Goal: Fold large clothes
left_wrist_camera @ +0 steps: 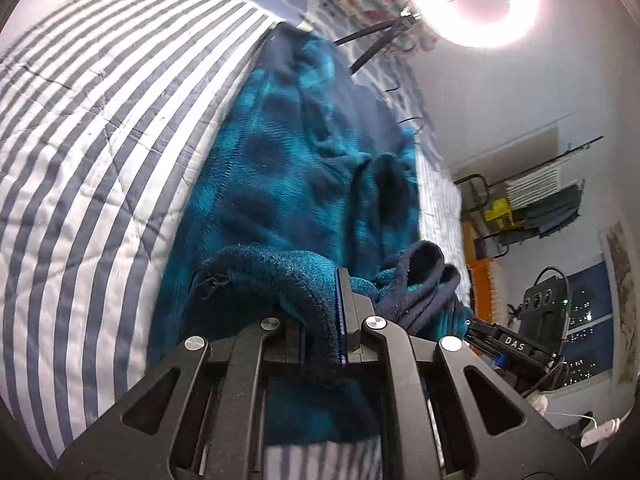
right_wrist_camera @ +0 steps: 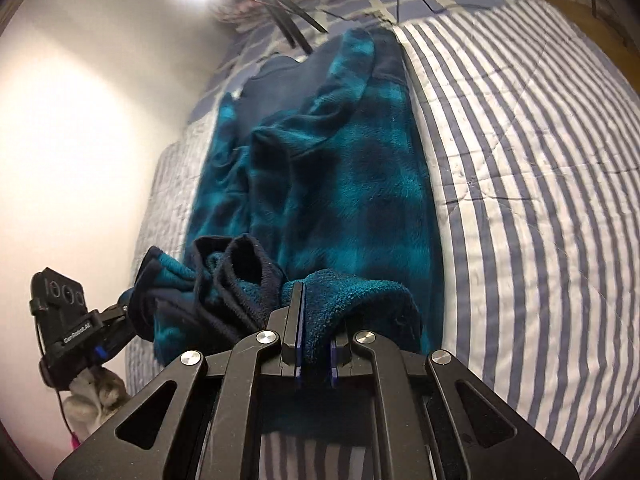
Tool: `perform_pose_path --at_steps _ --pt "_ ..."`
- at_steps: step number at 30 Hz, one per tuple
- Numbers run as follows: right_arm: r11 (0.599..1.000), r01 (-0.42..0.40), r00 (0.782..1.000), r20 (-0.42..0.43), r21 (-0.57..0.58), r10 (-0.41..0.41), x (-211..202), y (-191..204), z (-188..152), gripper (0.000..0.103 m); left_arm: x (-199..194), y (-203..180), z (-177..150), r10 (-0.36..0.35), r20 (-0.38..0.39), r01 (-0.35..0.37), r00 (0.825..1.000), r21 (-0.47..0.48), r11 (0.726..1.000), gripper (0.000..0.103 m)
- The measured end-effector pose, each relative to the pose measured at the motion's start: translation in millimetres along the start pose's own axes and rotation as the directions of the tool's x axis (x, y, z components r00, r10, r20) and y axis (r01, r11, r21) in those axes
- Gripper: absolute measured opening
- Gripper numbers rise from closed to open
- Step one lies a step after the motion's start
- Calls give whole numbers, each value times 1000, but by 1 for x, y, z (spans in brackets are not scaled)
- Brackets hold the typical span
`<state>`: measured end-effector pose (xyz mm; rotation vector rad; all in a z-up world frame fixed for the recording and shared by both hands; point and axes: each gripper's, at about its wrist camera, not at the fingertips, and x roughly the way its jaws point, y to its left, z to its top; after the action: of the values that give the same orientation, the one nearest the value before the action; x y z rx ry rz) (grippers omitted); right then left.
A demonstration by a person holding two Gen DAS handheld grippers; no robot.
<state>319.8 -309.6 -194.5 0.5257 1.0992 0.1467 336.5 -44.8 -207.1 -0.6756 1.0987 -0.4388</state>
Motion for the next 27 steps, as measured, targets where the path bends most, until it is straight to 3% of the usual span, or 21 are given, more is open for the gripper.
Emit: perform_pose_path --at_steps 4,9,13,19,22,23,26,27 --pt "999 -8 999 -32 43 9 22 -14 8 7 18 14 4 0 -16 -1 1000 -30 1000 9" --pt "987 -83 994 -57 137 91 30 -33 14 8 23 22 7 -33 -38 30 999 -73 997 12" --pt "965 -142 983 -82 221 164 22 -43 18 11 15 22 13 -78 -50 71 996 -114 991 14" --pt "926 -260 959 -36 275 280 -6 -51 21 21 1 15 20 -109 -46 104 993 -106 989 17" --pt "913 -289 949 -40 287 313 -11 -56 20 25 3 18 23 -138 -67 127 988 -143 981 25" --pt "905 -302 944 -36 300 328 -11 -59 19 30 4 20 23 -150 -69 137 986 -162 977 26" --pt "870 -352 927 2 345 374 -16 -74 20 61 6 28 26 -180 -82 158 980 -225 962 30" --pt "867 -354 928 15 351 372 -19 -77 19 62 5 31 27 -188 -82 163 979 -241 957 30"
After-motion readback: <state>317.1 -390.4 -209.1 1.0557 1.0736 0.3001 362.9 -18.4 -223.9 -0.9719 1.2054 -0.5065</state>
